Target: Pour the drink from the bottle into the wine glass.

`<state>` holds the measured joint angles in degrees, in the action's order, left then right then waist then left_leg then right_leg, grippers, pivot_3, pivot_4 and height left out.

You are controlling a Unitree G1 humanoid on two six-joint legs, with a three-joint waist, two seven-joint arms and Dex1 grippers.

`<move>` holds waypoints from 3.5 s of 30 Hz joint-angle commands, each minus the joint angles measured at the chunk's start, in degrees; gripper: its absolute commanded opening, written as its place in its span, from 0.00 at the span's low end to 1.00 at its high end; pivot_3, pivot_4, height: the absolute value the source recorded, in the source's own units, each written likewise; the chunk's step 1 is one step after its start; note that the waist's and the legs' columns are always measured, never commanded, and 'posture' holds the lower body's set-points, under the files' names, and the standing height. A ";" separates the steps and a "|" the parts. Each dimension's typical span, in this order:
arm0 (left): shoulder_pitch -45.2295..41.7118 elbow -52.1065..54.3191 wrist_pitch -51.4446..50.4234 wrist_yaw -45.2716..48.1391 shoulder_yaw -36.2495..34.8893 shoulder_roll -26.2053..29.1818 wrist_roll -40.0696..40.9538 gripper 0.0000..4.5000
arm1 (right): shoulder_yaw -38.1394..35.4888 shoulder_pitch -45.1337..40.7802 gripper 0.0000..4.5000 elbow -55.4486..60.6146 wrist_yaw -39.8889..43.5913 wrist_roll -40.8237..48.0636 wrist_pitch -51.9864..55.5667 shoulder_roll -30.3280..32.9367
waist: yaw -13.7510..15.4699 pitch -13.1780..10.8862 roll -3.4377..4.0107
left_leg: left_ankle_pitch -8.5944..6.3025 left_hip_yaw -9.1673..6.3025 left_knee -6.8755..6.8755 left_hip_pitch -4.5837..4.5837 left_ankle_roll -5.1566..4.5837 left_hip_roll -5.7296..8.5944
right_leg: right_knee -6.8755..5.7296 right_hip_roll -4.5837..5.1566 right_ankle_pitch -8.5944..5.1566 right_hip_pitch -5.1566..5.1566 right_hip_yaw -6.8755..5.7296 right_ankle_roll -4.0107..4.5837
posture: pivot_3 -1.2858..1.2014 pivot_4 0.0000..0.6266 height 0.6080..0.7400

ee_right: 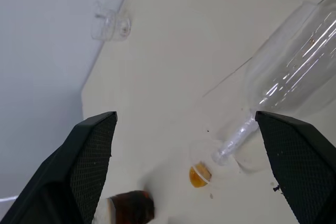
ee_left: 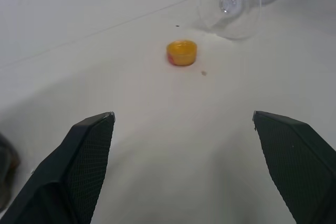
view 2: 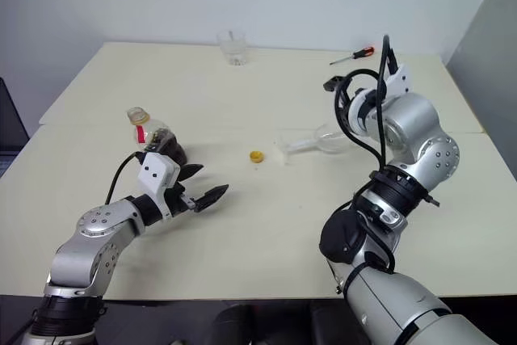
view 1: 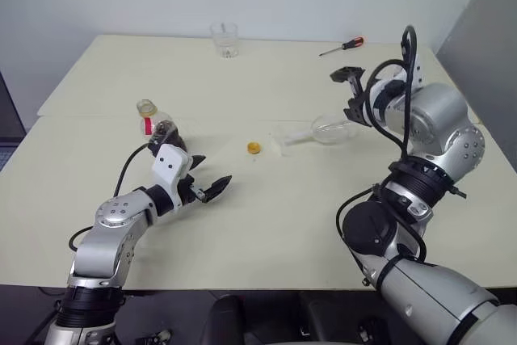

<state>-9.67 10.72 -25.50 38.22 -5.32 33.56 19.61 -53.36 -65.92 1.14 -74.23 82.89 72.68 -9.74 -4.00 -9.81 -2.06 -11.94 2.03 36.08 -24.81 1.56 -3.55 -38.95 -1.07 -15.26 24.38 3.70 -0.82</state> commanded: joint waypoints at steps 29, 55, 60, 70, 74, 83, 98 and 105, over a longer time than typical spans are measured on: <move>0.19 2.38 0.10 -0.08 -0.52 0.40 -0.06 1.00 | 45.31 26.48 1.00 -0.63 2.01 17.76 -38.49 4.95 | -0.74 0.03 0.00 | 0.02 -0.22 0.02 0.03 -0.03 -0.12 | -0.02 0.15 -0.07 -0.08 0.00 0.07 | 0.52 0.24 1.00; 0.63 2.90 -0.03 -0.08 -0.29 0.36 -0.15 1.00 | 39.16 16.85 1.00 -17.10 17.67 -2.84 -38.89 4.65 | -0.66 0.03 0.00 | 0.02 -0.17 0.02 0.03 -0.04 -0.11 | -0.03 0.14 -0.06 -0.07 0.00 0.08 | 0.52 0.24 1.00; 1.04 3.36 -0.16 -0.18 -0.53 0.48 -0.08 1.00 | 37.43 15.28 1.00 -20.42 20.35 -6.64 -38.60 3.78 | -0.67 0.03 0.00 | 0.02 -0.16 0.01 0.03 -0.03 -0.11 | -0.03 0.14 -0.06 -0.07 -0.01 0.08 | 0.52 0.24 1.00; 1.32 3.64 -0.32 -0.19 -0.60 0.51 -0.05 1.00 | 33.90 10.41 0.79 -31.51 29.25 -16.68 -40.66 2.98 | -0.66 0.03 0.00 | 0.02 -0.11 0.02 0.03 -0.03 -0.08 | -0.04 0.11 -0.06 -0.08 -0.07 0.08 | 0.52 0.24 1.00; 1.42 3.68 -0.35 -0.29 -0.63 0.54 -0.13 1.00 | 32.45 8.38 0.46 -35.37 32.36 -20.34 -41.52 2.87 | -0.67 0.03 0.00 | 0.02 -0.10 0.01 0.03 -0.03 -0.08 | -0.03 0.12 -0.06 -0.08 -0.05 0.08 | 0.52 0.24 1.00; 1.88 4.08 -0.56 -0.49 -1.03 0.71 -0.01 1.00 | 36.42 7.65 0.03 -29.65 40.73 -29.55 -37.00 6.15 | -0.54 0.02 0.02 | 0.02 -0.11 0.01 0.02 -0.03 -0.07 | -0.03 0.12 -0.06 -0.09 -0.08 0.08 | 0.52 0.24 1.00; -0.92 2.09 0.60 -0.27 0.51 -0.52 -0.60 1.00 | 61.11 12.04 0.03 -38.60 70.03 -70.99 -74.37 7.23 | -0.70 0.02 0.02 | 0.03 -0.06 -0.01 0.06 -0.02 -0.04 | -0.10 -0.02 -0.05 -0.01 -0.06 0.10 | 0.52 0.24 1.00; -2.06 3.17 1.33 -1.90 -3.02 -2.46 1.66 1.00 | 59.71 10.87 0.03 -48.74 73.11 -76.48 -86.47 5.25 | -0.56 0.01 0.01 | 0.04 -0.07 0.00 0.05 0.00 -0.07 | -0.09 0.14 -0.05 -0.02 0.02 0.09 | 0.52 0.24 1.00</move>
<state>-10.53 12.30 -25.71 36.92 -6.31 31.39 20.16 7.23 -53.29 -47.60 -1.62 7.69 -9.93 -4.20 -4.55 -9.80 -2.04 -11.90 1.96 36.08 -24.76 1.57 -3.61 -39.03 -0.92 -15.31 24.36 3.76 -0.73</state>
